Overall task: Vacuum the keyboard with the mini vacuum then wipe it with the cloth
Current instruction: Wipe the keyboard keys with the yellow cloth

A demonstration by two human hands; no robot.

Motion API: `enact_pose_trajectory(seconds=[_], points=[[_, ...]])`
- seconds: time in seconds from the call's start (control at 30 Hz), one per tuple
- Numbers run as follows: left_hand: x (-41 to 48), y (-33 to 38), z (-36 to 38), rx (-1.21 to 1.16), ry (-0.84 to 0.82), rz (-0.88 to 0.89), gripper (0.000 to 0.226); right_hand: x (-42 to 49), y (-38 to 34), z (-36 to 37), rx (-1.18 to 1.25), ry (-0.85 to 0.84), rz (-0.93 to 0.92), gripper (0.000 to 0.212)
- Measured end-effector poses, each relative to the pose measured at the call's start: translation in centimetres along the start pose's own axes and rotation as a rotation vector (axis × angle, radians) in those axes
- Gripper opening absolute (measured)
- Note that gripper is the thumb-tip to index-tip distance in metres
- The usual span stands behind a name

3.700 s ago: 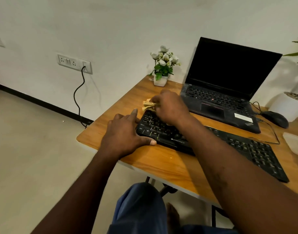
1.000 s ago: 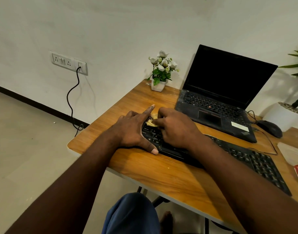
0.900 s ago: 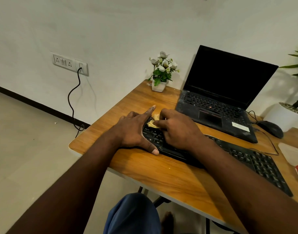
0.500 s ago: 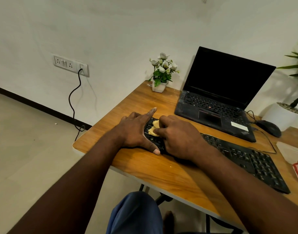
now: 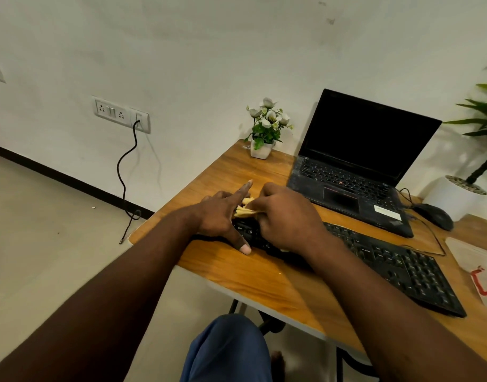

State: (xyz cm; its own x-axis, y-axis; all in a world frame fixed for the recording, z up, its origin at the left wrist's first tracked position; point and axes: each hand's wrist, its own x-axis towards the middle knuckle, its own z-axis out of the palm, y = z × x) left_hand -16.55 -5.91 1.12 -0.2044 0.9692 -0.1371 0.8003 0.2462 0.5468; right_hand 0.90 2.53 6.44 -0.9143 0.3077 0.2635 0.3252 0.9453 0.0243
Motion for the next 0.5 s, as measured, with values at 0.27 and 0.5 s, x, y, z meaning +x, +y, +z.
enact_pose_trajectory(seconds=[0.27,0.5], points=[[0.4,-0.6,0.3,-0.009,0.039,0.058,0.147,1.3,-1.9,1.1,-0.018,-0.198,-0.097,0.045],[0.5,-0.5,0.1,0.044,-0.001,0.026,0.145,-3.3,0.0,1.0,0.092,-0.105,-0.111,0.032]])
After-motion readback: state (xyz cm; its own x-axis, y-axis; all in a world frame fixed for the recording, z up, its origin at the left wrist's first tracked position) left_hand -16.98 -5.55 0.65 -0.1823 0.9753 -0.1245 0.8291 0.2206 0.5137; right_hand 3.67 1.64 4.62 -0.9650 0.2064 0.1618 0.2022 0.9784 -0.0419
